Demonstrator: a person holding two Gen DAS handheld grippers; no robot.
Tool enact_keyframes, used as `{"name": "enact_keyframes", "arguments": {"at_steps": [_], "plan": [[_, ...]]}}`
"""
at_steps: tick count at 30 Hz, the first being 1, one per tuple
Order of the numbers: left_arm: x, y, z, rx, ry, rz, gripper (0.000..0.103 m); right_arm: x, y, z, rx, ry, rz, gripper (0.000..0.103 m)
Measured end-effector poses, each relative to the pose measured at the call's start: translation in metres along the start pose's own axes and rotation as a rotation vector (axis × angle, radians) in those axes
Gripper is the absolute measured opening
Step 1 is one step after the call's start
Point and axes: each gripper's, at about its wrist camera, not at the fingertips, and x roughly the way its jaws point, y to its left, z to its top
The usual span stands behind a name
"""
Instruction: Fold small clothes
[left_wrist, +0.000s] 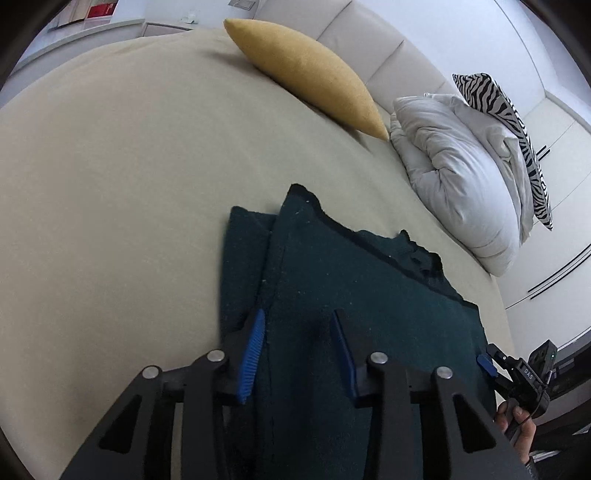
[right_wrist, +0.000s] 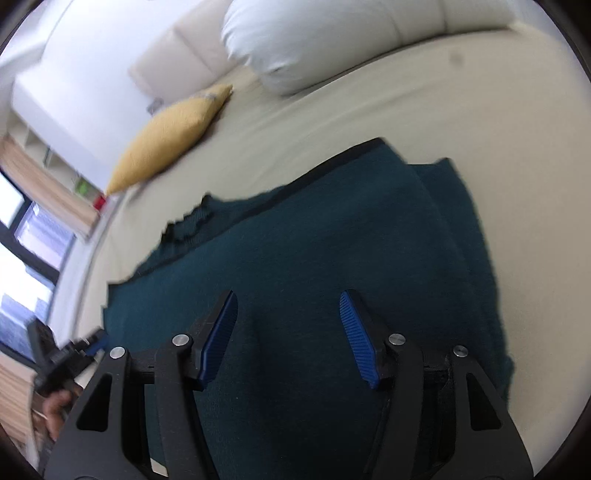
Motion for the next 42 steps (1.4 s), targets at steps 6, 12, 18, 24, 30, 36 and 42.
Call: {"name": "enact_keyframes", "arguments": {"at_steps": [6, 12, 18, 24, 30, 36, 42], "plan": [[-0.029, -0.029, 0.007, 0.057, -0.084, 0.039, 0.051, -0.044, -0.036, 0.005, 0.129, -0.149, -0.069, 0.055], [-0.007, -0.103, 0.008, 0.256, -0.116, 0.034, 0.064, -0.041, -0.002, 0.007, 0.021, -0.112, 0.022, 0.057], [0.047, -0.093, 0.016, 0.259, -0.08, 0.157, 0.063, 0.023, 0.044, 0.01, -0.068, 0.012, 0.147, 0.057], [0.06, -0.059, 0.017, 0.23, -0.079, 0.102, 0.06, 0.068, 0.015, 0.037, 0.086, 0.015, 0.176, 0.054], [0.057, -0.048, 0.016, 0.217, -0.11, 0.049, 0.056, 0.059, -0.051, 0.064, 0.258, -0.103, 0.227, 0.037], [0.055, -0.039, 0.017, 0.18, -0.116, -0.016, 0.053, 0.017, -0.108, 0.059, 0.389, -0.2, 0.138, 0.032], [0.013, -0.082, -0.02, 0.245, -0.103, 0.048, 0.06, -0.054, -0.054, 0.009, 0.252, -0.228, 0.248, 0.036]]}}
